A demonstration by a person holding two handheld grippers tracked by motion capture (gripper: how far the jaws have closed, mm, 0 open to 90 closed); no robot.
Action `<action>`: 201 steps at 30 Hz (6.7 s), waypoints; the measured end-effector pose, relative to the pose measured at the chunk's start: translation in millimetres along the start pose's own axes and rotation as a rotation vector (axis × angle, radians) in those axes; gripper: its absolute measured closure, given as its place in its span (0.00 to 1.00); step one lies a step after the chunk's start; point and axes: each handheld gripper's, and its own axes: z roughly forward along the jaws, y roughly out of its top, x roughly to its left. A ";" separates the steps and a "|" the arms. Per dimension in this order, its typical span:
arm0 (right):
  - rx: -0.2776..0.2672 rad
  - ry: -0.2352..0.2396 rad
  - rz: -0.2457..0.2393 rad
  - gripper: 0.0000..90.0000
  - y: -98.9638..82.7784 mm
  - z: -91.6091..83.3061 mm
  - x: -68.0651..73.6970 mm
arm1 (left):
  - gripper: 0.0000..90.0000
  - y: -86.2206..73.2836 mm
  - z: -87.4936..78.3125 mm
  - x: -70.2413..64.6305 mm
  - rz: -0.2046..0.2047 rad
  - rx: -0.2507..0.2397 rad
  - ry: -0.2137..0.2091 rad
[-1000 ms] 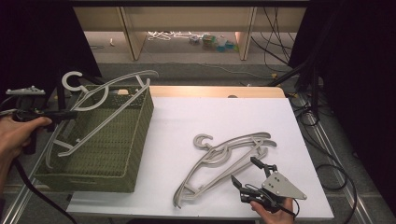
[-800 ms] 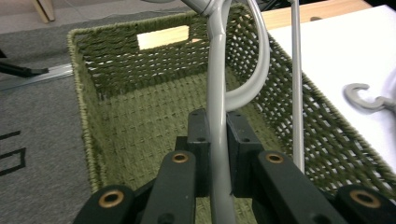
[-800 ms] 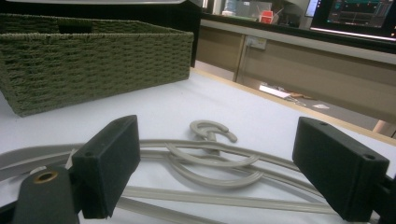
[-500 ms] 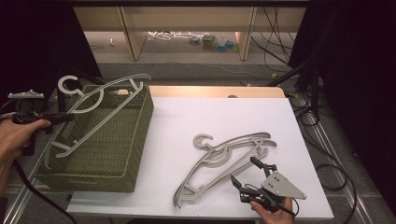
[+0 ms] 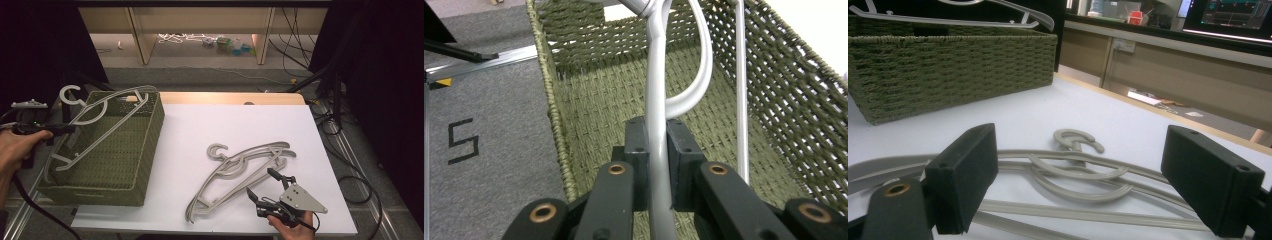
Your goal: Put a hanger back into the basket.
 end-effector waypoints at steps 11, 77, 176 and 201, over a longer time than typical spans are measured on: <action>-0.001 -0.005 -0.011 0.18 -0.4 0.6 -0.1 | 0.91 -5.6 5.1 1.4 0.038 0.042 0.018; -0.005 0.005 -0.002 0.18 -0.1 1.0 1.0 | 0.42 1.2 -10.0 -77.3 -0.057 -0.095 -0.092; 0.006 0.009 0.000 0.18 -0.1 -2.7 -1.2 | 0.37 -9.2 96.1 -366.5 0.265 -0.176 -0.418; -0.005 0.014 -0.006 0.18 0.8 -2.1 2.2 | 0.43 -5.1 174.3 -348.2 0.316 0.106 -0.373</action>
